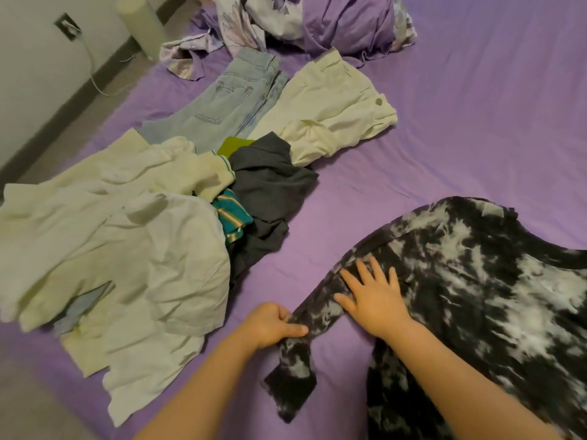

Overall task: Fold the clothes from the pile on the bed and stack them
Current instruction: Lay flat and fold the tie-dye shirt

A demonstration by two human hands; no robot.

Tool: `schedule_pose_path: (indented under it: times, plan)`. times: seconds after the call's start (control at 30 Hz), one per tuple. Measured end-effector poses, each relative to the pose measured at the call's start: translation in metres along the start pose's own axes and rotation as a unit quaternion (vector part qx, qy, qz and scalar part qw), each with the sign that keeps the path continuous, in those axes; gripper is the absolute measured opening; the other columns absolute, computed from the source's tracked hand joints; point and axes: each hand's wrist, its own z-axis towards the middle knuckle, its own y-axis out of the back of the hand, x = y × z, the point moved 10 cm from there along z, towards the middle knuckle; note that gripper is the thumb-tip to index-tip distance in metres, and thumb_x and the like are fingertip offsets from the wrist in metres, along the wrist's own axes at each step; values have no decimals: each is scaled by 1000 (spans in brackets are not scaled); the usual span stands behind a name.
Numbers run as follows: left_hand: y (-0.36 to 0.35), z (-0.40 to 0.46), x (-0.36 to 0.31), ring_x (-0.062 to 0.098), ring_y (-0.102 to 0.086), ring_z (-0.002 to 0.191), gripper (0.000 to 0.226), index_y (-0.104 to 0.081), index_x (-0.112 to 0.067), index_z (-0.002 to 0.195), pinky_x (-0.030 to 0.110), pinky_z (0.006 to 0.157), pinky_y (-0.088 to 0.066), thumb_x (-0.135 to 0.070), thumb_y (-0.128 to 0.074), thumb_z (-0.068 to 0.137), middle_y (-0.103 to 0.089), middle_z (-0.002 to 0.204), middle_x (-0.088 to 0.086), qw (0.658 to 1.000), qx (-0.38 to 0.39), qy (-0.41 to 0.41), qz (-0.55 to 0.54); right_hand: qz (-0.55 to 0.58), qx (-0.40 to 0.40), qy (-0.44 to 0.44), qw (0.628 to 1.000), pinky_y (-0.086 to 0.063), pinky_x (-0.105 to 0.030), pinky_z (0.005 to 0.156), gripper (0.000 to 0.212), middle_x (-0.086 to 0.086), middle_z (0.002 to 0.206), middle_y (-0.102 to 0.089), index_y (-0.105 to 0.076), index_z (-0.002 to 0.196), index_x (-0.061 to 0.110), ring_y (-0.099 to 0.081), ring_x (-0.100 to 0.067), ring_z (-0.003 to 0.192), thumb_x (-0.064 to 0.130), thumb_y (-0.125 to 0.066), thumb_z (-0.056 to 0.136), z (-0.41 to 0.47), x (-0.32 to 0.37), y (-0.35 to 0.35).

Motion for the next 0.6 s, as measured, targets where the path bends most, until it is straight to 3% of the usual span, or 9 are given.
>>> schedule_pose_path:
  times: [0.07, 0.13, 0.23, 0.3, 0.4, 0.47, 0.53, 0.6]
  plan:
    - [3, -12, 10, 9, -56, 61, 30, -56, -13, 64, 17, 60, -42, -27, -81, 74, -60, 64, -4, 998, -3, -18, -61, -30, 6, -8, 1000, 7, -59, 113, 65, -5, 161, -2, -11, 152, 33, 8, -31, 147, 63, -21, 95, -2, 16, -9]
    - [5, -24, 15, 1, -64, 65, 16, -65, -18, 71, 10, 60, -45, -23, -79, 78, -69, 68, -13, 992, -2, -35, -123, -58, -14, -20, 998, 9, -60, 112, 66, -8, 161, -3, -9, 153, 30, 8, -32, 147, 61, -21, 96, -4, 27, -7]
    - [6, -35, 29, 6, -69, 78, 9, -70, -19, 87, 13, 66, -50, -22, -76, 81, -75, 83, -6, 979, 3, -36, -199, -70, -37, 45, 996, 17, -58, 110, 66, -10, 161, -5, -11, 153, 30, 7, -34, 147, 60, -24, 96, -16, 62, -11]
    - [7, -40, 44, 11, -69, 79, 4, -68, -19, 84, 13, 64, -49, -21, -72, 84, -74, 80, -5, 979, -7, -24, -200, -31, -12, 54, 998, 17, -57, 111, 65, -9, 161, -2, -11, 153, 33, 8, -34, 147, 61, -26, 96, -23, 78, -25]
    - [31, -43, 70, 19, -62, 85, 10, -63, -16, 84, 23, 70, -48, -24, -66, 89, -67, 82, -1, 988, -134, -4, -80, 49, 12, 24, 998, 4, -53, 116, 62, -7, 161, 9, -11, 153, 33, 9, -31, 147, 54, -32, 98, -25, 83, -33]
    - [51, -55, 74, 20, -60, 95, 20, -63, -17, 103, 30, 81, -47, -30, -66, 88, -65, 99, 0, 971, -240, 0, 20, 131, -33, 23, 991, -7, -43, 119, 56, -7, 161, 7, -19, 152, 29, -4, -27, 147, 39, -39, 100, -33, 84, -22]
    - [52, -68, 62, 20, -55, 105, 32, -60, -20, 115, 34, 90, -44, -30, -66, 85, -61, 111, -1, 950, -295, -42, 92, 170, -63, 20, 983, -13, -35, 118, 53, -7, 161, 2, -26, 150, 25, -14, -24, 145, 30, -40, 100, -51, 80, -18]
    - [41, -81, 40, 22, -50, 109, 36, -61, -18, 118, 35, 94, -39, -24, -67, 83, -60, 114, 0, 927, -334, -102, 138, 142, -72, 14, 987, -12, -36, 118, 51, -9, 160, -7, -30, 149, 22, -16, -25, 146, 25, -43, 99, -78, 70, -22]
